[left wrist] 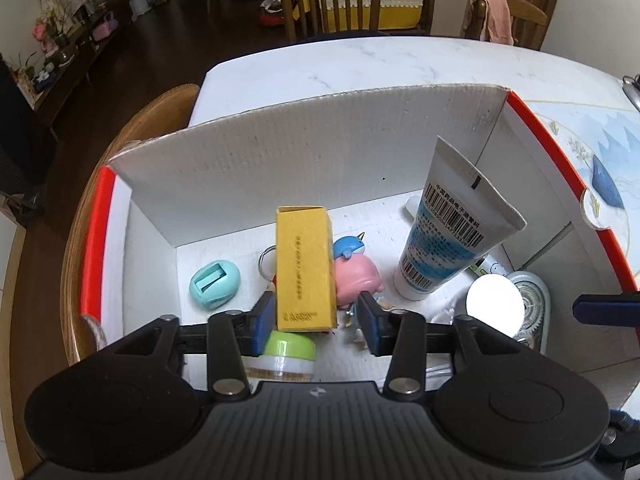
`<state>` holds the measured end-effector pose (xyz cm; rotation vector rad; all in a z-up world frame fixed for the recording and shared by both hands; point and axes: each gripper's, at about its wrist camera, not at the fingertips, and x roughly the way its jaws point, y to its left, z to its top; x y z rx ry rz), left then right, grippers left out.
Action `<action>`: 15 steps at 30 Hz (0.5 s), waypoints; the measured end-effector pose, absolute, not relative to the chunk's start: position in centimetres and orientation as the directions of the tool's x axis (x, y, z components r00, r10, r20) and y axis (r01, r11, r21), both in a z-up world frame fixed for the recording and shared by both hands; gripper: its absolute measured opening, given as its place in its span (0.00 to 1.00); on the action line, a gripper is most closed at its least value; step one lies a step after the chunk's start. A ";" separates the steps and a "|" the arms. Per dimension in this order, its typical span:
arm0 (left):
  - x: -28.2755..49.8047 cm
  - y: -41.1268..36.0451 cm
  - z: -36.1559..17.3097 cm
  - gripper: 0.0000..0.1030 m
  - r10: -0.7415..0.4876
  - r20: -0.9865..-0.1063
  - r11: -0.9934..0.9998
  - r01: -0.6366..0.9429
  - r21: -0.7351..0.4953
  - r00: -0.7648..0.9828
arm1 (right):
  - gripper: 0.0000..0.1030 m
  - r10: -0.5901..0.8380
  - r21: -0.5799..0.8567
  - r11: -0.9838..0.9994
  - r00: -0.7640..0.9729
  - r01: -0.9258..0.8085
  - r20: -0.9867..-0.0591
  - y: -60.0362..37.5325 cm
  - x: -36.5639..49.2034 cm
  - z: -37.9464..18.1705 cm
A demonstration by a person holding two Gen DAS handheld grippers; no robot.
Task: Organize rigid objects
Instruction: 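Open both grippers to drop the yellow box and binder clip in the box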
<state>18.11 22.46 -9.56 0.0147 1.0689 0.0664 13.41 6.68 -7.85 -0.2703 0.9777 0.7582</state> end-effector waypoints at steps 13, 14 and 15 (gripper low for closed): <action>13.9 21.6 -5.9 0.69 0.046 -0.814 0.998 -0.067 0.009 0.579 | 0.62 0.512 0.160 0.718 0.358 -0.677 -0.781 4.6 12.8 -5.5; 13.4 21.4 -5.6 0.69 0.045 -0.807 0.998 -0.067 0.006 0.588 | 0.63 0.518 0.162 0.717 0.361 -0.678 -0.776 4.4 12.7 -5.3; 13.0 21.4 -5.3 0.69 0.040 -0.802 0.998 -0.066 0.001 0.596 | 0.63 0.524 0.165 0.715 0.363 -0.680 -0.770 4.2 12.6 -5.1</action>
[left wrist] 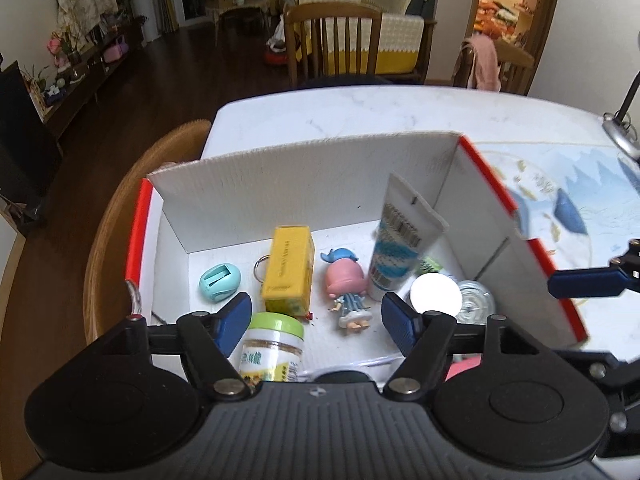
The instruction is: Organize rigid objects
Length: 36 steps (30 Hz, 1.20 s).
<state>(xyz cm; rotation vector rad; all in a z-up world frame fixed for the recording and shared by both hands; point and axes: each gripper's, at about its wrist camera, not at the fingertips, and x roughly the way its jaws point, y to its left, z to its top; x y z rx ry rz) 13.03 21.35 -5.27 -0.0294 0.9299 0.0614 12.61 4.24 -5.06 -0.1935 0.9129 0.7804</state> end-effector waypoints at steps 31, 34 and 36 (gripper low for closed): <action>4.0 19.7 -0.4 1.00 0.087 -0.687 0.985 -0.165 -0.049 0.721 | 1.00 0.678 0.214 0.663 0.456 -0.717 -0.576 -1.4 8.9 -0.1; 3.5 19.5 -0.3 1.00 0.086 -0.681 0.985 -0.166 -0.053 0.727 | 1.00 0.688 0.222 0.660 0.459 -0.718 -0.563 -1.8 8.7 0.1; 3.1 19.3 -0.3 1.00 0.088 -0.676 0.985 -0.166 -0.052 0.732 | 1.00 0.692 0.225 0.658 0.460 -0.718 -0.557 -2.1 8.5 0.2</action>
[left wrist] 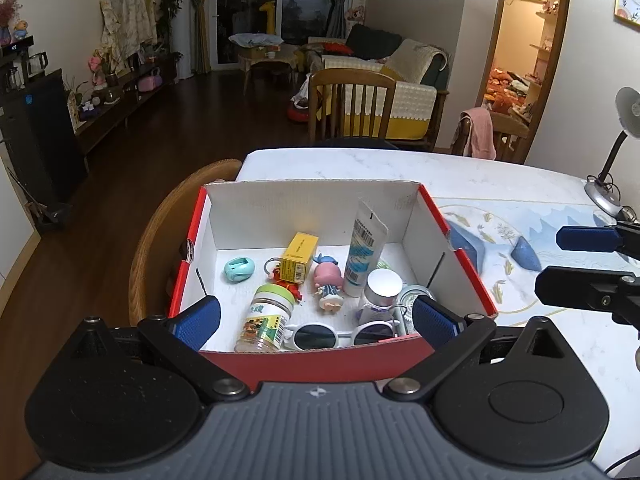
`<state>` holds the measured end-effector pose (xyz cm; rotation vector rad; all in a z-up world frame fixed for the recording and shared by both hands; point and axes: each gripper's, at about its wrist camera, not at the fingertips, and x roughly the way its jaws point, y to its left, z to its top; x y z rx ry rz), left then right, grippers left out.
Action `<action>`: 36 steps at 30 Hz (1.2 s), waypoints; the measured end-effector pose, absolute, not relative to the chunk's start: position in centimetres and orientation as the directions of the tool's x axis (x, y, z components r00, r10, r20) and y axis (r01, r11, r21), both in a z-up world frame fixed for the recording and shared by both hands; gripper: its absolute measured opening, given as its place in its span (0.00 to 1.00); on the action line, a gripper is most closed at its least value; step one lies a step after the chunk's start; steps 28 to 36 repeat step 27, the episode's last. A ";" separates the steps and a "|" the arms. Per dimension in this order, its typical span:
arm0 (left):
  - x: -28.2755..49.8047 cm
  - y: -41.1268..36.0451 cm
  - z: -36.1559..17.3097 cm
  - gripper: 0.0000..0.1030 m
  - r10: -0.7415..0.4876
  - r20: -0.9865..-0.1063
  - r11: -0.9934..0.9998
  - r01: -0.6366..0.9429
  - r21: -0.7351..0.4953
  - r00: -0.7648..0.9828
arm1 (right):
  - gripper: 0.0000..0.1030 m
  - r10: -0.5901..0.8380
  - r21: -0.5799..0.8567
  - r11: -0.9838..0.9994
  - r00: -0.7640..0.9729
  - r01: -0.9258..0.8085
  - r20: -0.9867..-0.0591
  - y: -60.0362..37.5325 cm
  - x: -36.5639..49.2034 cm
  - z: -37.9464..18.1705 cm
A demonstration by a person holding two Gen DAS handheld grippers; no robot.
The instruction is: Organize rigid objects
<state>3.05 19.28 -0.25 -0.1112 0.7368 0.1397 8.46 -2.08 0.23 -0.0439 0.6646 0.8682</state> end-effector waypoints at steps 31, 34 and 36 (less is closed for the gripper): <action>0.7 16.4 0.5 1.00 0.113 -0.621 0.991 -0.136 0.010 0.775 | 1.00 0.696 0.240 0.671 0.485 -0.701 -0.529 -4.3 6.8 0.9; 0.7 16.4 0.5 1.00 0.113 -0.621 0.991 -0.136 0.010 0.775 | 1.00 0.696 0.240 0.671 0.485 -0.701 -0.529 -4.3 6.8 0.9; 0.7 16.4 0.5 1.00 0.113 -0.621 0.991 -0.136 0.010 0.775 | 1.00 0.696 0.240 0.671 0.485 -0.701 -0.529 -4.3 6.8 0.9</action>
